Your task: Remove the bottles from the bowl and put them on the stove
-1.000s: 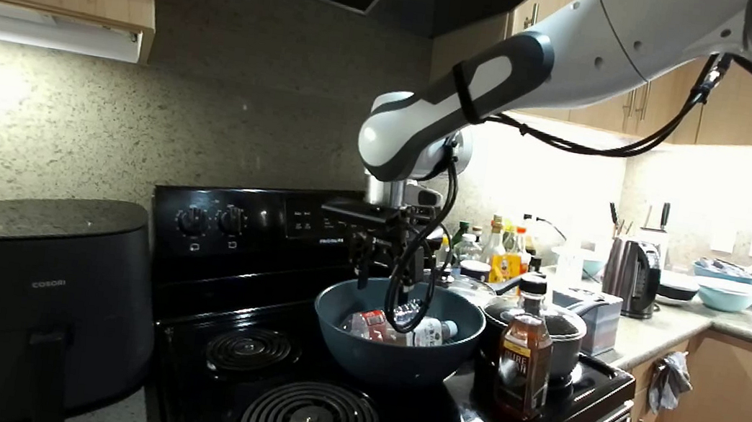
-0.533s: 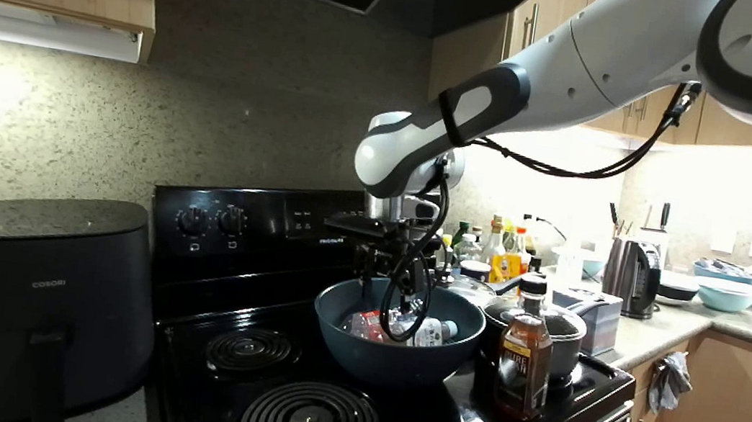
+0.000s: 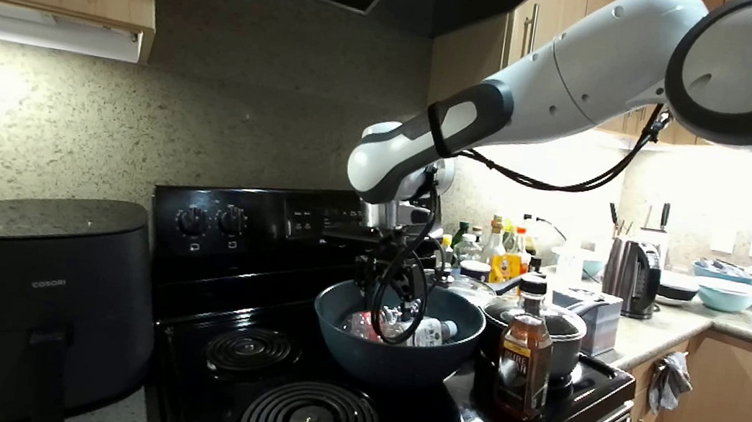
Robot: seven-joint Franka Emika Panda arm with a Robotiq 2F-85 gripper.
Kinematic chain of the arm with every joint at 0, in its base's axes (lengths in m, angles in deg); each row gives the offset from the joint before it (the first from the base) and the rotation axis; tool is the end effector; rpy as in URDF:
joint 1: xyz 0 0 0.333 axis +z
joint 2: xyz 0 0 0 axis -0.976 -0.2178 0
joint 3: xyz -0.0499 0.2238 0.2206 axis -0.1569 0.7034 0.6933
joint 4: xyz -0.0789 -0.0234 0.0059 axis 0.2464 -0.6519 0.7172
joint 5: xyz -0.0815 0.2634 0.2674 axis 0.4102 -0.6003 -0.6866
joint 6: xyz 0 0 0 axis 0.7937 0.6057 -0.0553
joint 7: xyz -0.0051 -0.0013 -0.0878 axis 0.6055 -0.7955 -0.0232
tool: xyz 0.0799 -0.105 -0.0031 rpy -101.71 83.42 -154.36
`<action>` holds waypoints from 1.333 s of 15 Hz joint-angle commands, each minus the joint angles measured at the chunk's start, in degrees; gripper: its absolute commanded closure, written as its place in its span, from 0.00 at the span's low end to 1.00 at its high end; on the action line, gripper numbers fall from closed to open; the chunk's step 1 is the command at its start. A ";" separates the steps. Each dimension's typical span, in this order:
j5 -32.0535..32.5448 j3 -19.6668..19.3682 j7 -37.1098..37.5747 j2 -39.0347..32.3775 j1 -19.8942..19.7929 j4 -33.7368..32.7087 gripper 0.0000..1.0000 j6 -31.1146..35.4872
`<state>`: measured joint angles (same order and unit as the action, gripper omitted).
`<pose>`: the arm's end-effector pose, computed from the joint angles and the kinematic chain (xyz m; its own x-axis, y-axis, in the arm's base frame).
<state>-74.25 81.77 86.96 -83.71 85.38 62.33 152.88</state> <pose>0.7064 0.0694 0.3082 0.2256 -0.9730 0.0481 -0.9711 -0.2207 0.0910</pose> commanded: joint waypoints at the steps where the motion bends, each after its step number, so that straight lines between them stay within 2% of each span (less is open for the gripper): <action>1: -2.36 0.41 -0.38 -1.44 -0.62 -2.73 0.35 -3.12; 4: -3.57 0.75 -0.82 -1.68 -1.03 -3.62 0.56 -4.14; 11: -5.00 0.66 -0.79 -1.84 -1.18 -4.08 0.99 -3.70; 12: -5.13 0.67 -0.74 -1.88 -1.20 -4.15 0.98 -3.89; 13: -5.31 0.67 -0.62 -1.82 -1.22 -4.14 0.60 -4.03; 14: -5.39 0.73 -0.96 -1.63 -1.26 -3.95 0.60 -3.76; 15: -5.29 0.73 -1.22 -1.47 -1.21 -3.74 0.95 -3.42; 16: -4.93 0.55 -0.91 -1.23 -0.97 -3.64 0.94 -3.19; 19: -4.99 0.78 -0.94 0.48 -0.68 -2.90 1.00 -2.41; 20: -4.97 0.86 -0.97 0.89 -0.61 -2.72 0.98 -2.03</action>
<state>-77.81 82.03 86.95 -84.89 84.96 58.42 150.39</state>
